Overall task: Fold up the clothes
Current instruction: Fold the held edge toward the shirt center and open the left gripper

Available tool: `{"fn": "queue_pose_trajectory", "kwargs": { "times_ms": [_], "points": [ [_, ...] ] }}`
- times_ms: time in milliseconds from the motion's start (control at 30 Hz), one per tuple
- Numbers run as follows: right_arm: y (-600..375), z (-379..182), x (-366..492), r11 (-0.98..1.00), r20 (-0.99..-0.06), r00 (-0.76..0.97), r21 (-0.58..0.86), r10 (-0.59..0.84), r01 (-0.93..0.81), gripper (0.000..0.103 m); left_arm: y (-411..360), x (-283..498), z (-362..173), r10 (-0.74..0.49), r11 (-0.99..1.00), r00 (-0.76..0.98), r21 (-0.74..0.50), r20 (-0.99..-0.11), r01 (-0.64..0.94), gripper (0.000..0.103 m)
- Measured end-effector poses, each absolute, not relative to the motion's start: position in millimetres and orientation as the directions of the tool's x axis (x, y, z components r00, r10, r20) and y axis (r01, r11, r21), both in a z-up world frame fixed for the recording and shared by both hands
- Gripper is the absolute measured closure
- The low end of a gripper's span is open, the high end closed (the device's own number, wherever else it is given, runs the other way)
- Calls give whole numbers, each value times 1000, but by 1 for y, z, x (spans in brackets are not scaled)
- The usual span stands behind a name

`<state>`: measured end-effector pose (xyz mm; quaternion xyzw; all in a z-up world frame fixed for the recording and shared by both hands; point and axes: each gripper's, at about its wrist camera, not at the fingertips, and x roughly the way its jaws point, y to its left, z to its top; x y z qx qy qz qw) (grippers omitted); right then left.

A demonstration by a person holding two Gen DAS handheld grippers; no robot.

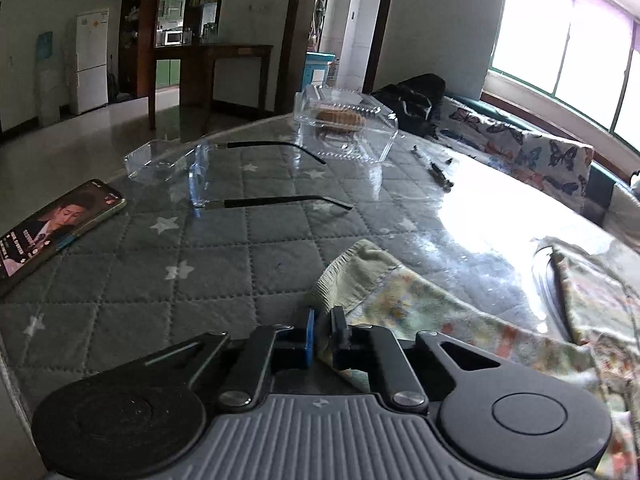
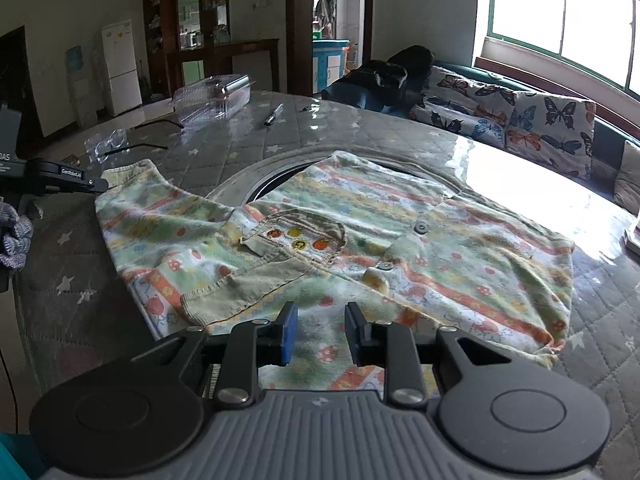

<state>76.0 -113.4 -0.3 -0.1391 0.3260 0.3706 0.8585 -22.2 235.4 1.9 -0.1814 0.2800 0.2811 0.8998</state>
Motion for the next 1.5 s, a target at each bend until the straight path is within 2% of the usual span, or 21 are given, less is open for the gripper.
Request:
{"fn": "queue_pose_trajectory", "kwargs": {
  "times_ms": [100,300,533,767,900,1133,1267,1500],
  "points": [
    [-119,2,77,696,-653,525,5,546,-718,78,226,-21,16,363,796,729,-214,-580,-566,96],
    [-136,7,78,725,-631,556,16,542,-689,78,180,-7,63,199,877,849,-297,-490,-377,96],
    [-171,10,78,778,-604,606,37,517,-627,78,97,18,101,-73,942,903,-327,-424,-78,96],
    [-211,8,80,835,-590,653,68,475,-547,78,14,43,97,-285,937,854,-314,-436,153,96],
    [-227,4,83,857,-591,668,81,452,-508,78,-19,51,82,-361,922,808,-307,-466,235,96],
    [-237,0,88,874,-595,675,102,436,-475,78,-44,52,41,-412,910,709,-294,-572,292,92],
    [-230,0,88,864,-598,661,110,453,-492,78,-34,45,35,-423,906,699,-287,-577,311,90],
    [-202,-10,96,834,-622,610,134,491,-535,78,28,45,30,-249,965,761,-218,-600,144,89]
  ]
}}
